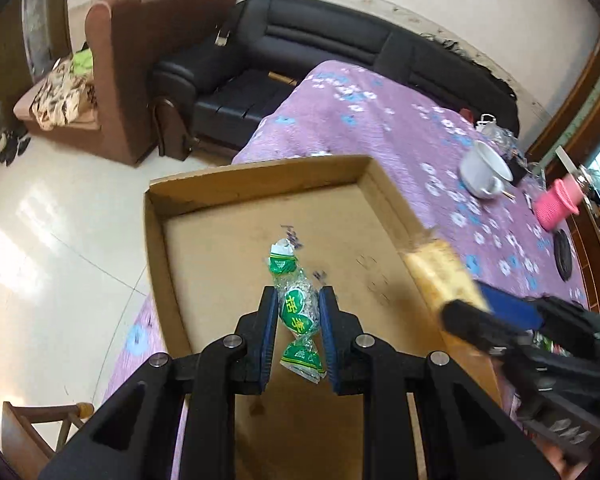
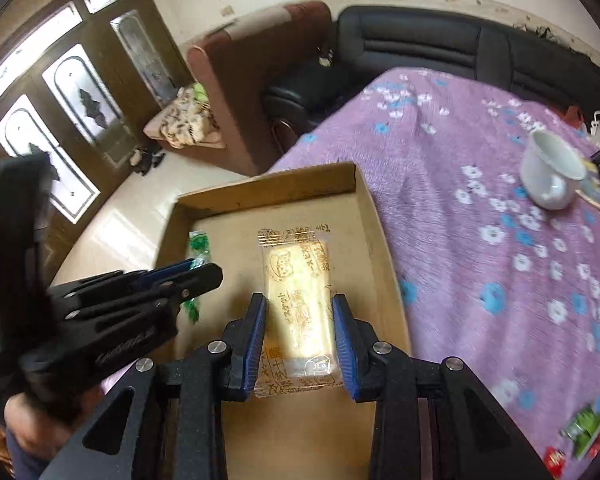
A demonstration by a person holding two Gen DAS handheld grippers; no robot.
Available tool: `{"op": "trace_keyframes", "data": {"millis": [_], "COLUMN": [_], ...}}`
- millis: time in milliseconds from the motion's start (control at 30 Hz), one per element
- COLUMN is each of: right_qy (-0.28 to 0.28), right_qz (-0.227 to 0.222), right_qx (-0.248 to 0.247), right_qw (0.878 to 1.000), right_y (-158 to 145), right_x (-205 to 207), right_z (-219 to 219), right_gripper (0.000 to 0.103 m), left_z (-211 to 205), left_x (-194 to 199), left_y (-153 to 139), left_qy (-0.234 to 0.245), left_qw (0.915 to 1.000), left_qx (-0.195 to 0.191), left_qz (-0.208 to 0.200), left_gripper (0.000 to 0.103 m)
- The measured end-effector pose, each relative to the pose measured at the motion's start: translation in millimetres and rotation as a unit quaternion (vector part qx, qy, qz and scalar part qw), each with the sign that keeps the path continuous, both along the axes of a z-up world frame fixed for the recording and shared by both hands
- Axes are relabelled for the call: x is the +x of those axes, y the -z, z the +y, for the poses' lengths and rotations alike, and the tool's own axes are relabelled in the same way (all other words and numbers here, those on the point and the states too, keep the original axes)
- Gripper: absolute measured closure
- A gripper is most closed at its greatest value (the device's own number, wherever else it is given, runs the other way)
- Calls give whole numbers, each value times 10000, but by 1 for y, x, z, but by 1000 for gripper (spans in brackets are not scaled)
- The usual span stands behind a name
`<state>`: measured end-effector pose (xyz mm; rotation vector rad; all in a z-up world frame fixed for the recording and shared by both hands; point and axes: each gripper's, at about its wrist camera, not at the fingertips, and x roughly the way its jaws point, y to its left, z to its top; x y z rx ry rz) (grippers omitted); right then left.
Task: Organize snacks
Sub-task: 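Carry both held snacks over the cardboard box with both tools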
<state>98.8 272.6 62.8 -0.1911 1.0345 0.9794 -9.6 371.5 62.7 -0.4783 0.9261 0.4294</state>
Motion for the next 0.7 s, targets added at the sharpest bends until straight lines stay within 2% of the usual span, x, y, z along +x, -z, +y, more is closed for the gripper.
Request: {"op": "trace_keyframes", "data": {"millis": [133, 300, 700], "right_qy": [168, 237, 251], "right_qz": [191, 196, 203], "right_qx": [-71, -254, -249], "right_qw": [9997, 9992, 9992], "right_y": [19, 32, 37], "right_x": [19, 26, 26], "right_z": [22, 38, 40], "right_gripper": [67, 67, 66], "left_z": [12, 21, 29], "left_x": [13, 18, 16], "left_y": [9, 20, 28], "left_qy": [-66, -138, -241], "left_qw": [9999, 9995, 9990], "left_qx": [-69, -186, -349], "left_qz": [120, 207, 157], "left_gripper": [83, 83, 81]}}
